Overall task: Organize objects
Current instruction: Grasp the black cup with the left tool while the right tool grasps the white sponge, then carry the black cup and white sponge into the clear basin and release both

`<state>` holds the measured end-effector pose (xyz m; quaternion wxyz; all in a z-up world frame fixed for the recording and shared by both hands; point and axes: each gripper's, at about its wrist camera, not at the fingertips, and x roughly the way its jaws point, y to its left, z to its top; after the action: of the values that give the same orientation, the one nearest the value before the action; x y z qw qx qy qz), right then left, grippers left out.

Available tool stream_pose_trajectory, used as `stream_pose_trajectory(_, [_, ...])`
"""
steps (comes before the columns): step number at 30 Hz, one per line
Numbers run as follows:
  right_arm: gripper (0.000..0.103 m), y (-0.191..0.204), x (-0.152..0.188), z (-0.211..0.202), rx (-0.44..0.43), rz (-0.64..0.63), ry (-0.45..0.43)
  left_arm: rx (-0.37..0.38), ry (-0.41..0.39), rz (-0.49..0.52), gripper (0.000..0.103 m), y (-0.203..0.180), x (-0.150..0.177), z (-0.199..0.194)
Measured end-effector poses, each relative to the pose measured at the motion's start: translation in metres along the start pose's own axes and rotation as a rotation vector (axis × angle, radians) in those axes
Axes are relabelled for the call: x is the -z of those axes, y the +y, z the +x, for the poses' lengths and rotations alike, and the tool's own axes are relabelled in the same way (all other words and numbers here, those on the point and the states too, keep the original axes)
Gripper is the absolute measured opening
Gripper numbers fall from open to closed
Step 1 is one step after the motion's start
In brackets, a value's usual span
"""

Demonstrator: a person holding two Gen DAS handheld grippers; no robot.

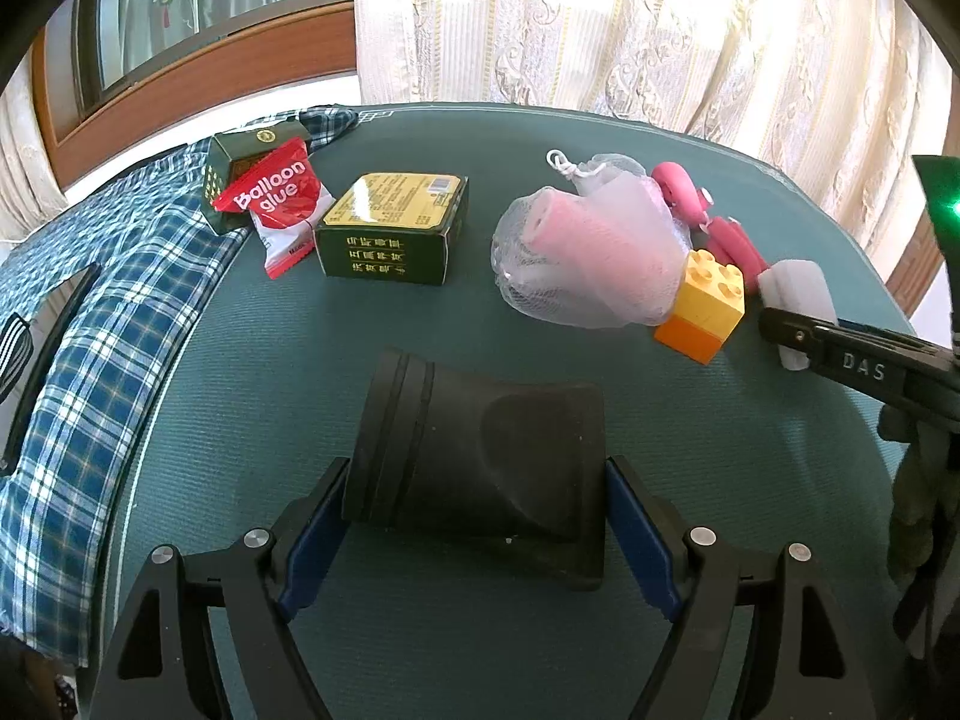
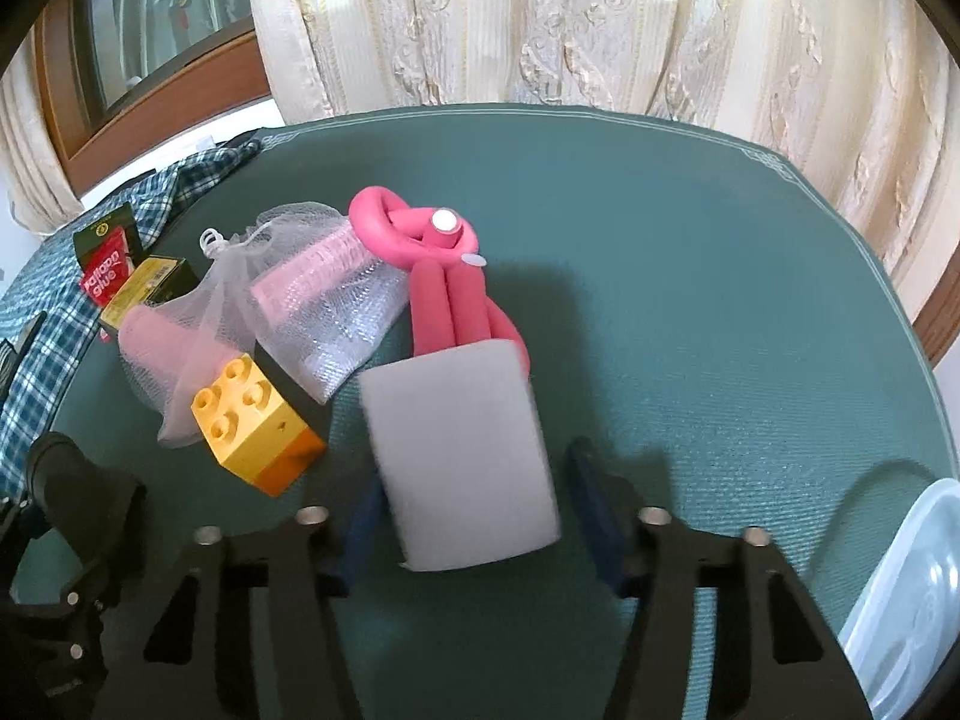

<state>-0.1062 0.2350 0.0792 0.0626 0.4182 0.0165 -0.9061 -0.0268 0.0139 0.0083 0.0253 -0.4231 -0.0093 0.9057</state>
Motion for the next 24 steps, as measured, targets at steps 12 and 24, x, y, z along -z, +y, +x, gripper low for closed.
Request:
stream_pose_trajectory(12, [0.046,-0.010,0.020,-0.044,-0.063,0.078,-0.052,-0.010,0.000,0.001,0.084,0.000,-0.001,-0.001])
stream_pose_trajectory(24, [0.046,-0.054,0.055,-0.094,-0.042,0.153,-0.089,0.024,0.020,-0.016,0.084,-0.009,-0.002,-0.010])
